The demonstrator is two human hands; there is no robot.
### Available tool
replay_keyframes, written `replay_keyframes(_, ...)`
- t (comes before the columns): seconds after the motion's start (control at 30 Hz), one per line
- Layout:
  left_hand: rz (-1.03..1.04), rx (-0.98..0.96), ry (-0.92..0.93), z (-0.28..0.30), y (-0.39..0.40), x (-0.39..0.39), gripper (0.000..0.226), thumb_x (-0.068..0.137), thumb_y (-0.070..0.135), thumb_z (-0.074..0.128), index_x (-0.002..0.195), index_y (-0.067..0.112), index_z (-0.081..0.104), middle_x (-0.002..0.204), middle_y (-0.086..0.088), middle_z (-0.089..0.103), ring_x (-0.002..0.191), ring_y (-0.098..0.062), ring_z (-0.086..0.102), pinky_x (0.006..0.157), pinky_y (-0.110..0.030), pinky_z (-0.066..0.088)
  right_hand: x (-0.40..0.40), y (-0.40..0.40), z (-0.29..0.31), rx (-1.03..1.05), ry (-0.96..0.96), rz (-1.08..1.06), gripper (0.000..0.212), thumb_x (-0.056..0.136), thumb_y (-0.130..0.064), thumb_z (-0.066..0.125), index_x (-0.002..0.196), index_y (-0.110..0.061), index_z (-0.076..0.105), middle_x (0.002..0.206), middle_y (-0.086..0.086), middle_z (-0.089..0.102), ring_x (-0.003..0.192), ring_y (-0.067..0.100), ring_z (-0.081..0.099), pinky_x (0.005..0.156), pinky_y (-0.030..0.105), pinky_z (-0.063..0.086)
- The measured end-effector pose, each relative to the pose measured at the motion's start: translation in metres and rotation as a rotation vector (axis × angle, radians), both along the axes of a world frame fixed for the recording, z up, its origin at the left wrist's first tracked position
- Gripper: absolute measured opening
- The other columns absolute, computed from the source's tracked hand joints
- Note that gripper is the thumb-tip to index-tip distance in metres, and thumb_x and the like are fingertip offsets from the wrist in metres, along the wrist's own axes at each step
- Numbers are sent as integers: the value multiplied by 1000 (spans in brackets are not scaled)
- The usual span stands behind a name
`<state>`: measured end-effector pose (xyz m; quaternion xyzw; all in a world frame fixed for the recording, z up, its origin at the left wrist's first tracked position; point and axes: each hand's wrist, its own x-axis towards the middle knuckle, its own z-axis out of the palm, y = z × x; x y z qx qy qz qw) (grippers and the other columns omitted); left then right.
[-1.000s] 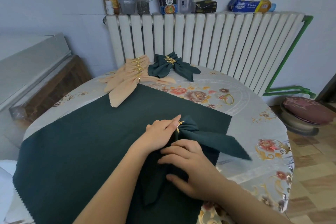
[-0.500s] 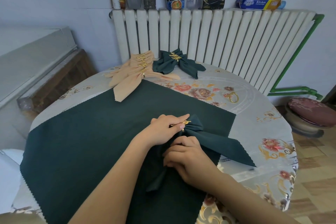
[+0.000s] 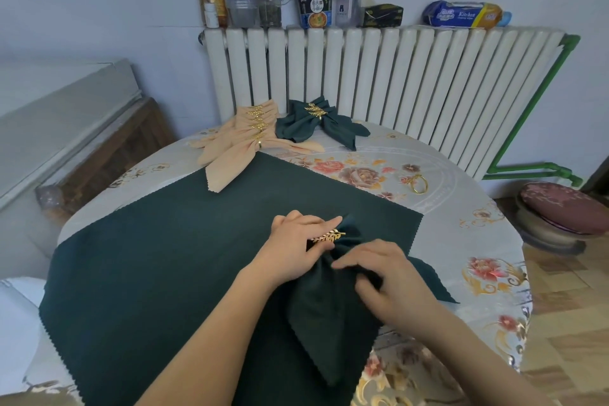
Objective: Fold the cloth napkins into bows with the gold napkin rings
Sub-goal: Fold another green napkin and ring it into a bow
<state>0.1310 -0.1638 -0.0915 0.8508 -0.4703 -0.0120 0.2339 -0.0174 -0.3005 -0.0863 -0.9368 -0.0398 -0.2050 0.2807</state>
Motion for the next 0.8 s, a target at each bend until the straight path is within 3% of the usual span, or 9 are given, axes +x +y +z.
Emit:
replay_keyframes(0.03, 10, -24, -12, 0, 0, -1, 50, 94, 42, 49, 141, 44, 32, 127, 18, 53, 109, -10, 39, 94, -25, 18, 11, -4, 2, 27, -9, -96, 39, 82, -14, 48, 113, -32, 64, 110, -17, 63, 106, 2, 51, 102, 23, 32)
replay_keyframes(0.1, 39, -56, 44, 1, 2, -3, 58, 92, 46, 51, 144, 42, 27, 130, 16, 51, 118, -9, 39, 101, -25, 18, 35, -13, 3, 66, 169, -325, 42, 93, -21, 51, 134, -24, 49, 128, -6, 55, 122, 16, 45, 107, 34, 33)
replay_keyframes(0.17, 119, -76, 129, 6, 3, -5, 58, 93, 48, 47, 146, 37, 27, 134, 12, 47, 125, -10, 37, 107, -29, 17, 56, -21, 1, 127, 354, -421, 47, 94, -34, 50, 139, -19, 44, 129, -1, 57, 123, 23, 46, 106, 39, 36)
replay_keyframes(0.27, 402, 55, 212, 15, 8, 2, 44, 100, 42, 33, 138, 24, 43, 134, -1, 49, 126, -20, 42, 106, -37, 27, 73, -28, -1, 215, 428, -472, 33, 93, -37, 54, 118, -18, 62, 112, -2, 65, 108, 20, 56, 94, 35, 45)
replay_keyframes(0.33, 497, 215, 305, 21, 16, 9, 38, 99, 43, 35, 114, 16, 58, 112, -4, 59, 108, -22, 54, 92, -35, 39, 75, -31, 1, 294, 461, -487, 25, 91, -36, 58, 106, -18, 66, 101, -3, 66, 96, 16, 58, 82, 27, 45)
replay_keyframes(0.4, 459, 215, 502, 29, 23, 13, 32, 94, 46, 46, 90, 16, 55, 88, -4, 58, 82, -19, 56, 75, -31, 41, 72, -34, 8, 399, 461, -486, 20, 88, -33, 63, 99, -18, 69, 98, -3, 67, 89, 13, 58, 76, 24, 42)
replay_keyframes(0.53, 479, -3, 722, 37, 25, 13, 32, 88, 41, 60, 92, 10, 62, 80, -2, 63, 72, -15, 57, 70, -29, 43, 70, -35, 19, 596, 400, -500, 18, 85, -27, 69, 99, -16, 70, 96, -3, 67, 89, 13, 57, 80, 25, 42)
replay_keyframes(0.7, 555, -276, 552, 64, -3, 26, 18, 87, 34, 64, 95, 20, 56, 89, 3, 59, 80, -14, 55, 74, -30, 46, 82, -50, 51, 720, 235, -535, 24, 84, -24, 70, 105, -13, 71, 97, -2, 66, 96, 16, 60, 94, 32, 46)
replay_keyframes(0.8, 563, -439, 516, 89, -25, 47, 24, 86, 30, 66, 99, 19, 49, 94, 1, 57, 87, -15, 55, 74, -28, 42, 107, -66, 71, 696, 191, -524, 19, 86, -25, 67, 101, -14, 73, 96, 1, 71, 90, 20, 64, 87, 34, 51)
